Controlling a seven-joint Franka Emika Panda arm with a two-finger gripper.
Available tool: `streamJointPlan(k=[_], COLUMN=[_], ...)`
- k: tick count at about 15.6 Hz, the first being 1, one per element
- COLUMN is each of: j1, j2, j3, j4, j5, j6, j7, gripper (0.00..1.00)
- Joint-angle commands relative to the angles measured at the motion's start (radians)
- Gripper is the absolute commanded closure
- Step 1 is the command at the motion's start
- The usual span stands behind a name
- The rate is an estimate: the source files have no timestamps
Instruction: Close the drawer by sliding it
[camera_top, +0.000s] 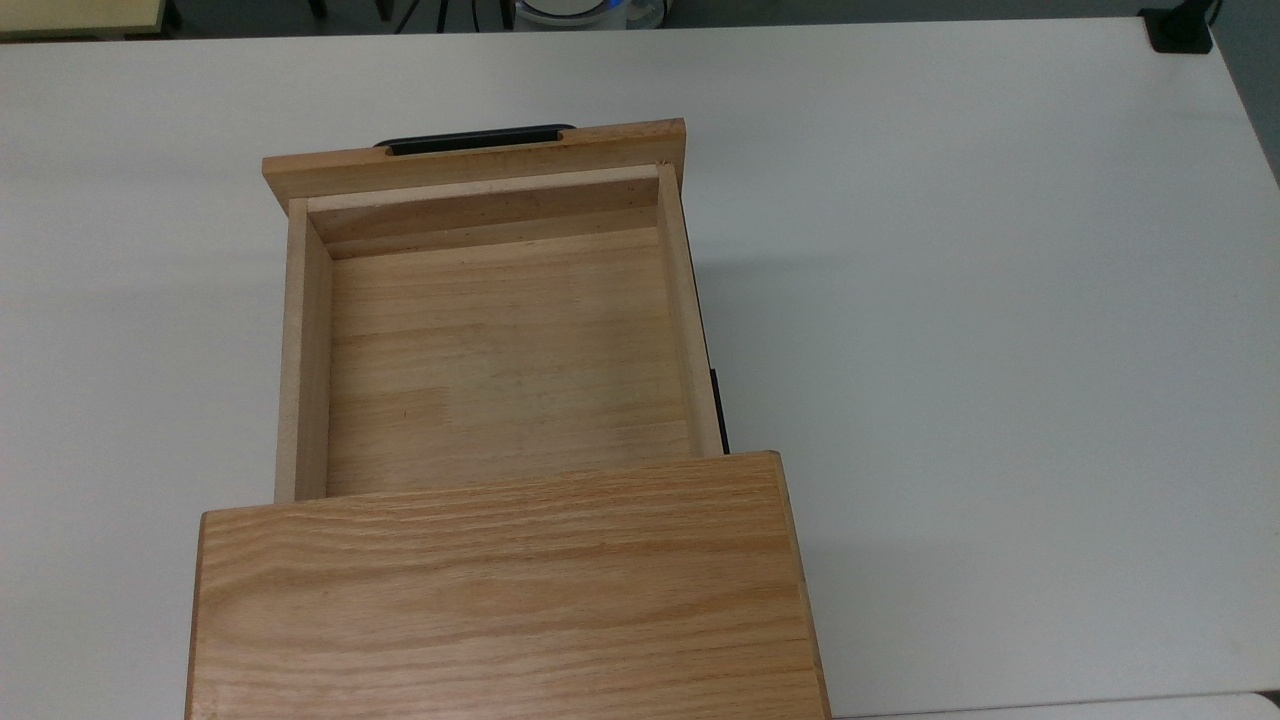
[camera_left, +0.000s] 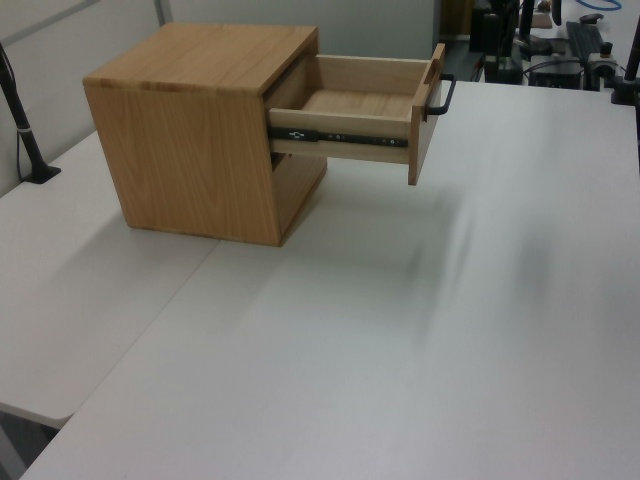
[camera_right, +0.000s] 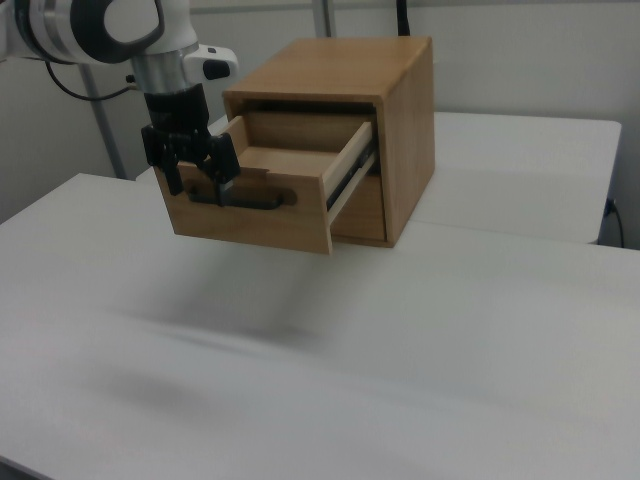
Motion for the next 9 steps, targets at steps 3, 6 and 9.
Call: streamJointPlan(k=[3,6,9], j1=[0.002,0.004,0.004], j2=[-0.004,-0.003,-0.001], j3=[-0.004,-0.004,-0.004], j4=[0.012,0.012,0.010], j5=[-0.019,-0.020,-0.020], j6=[-0.061,-0.061,-0.061], j7=[-0.047,-0.047,-0.047], gripper=[0.00,0.00,0.23])
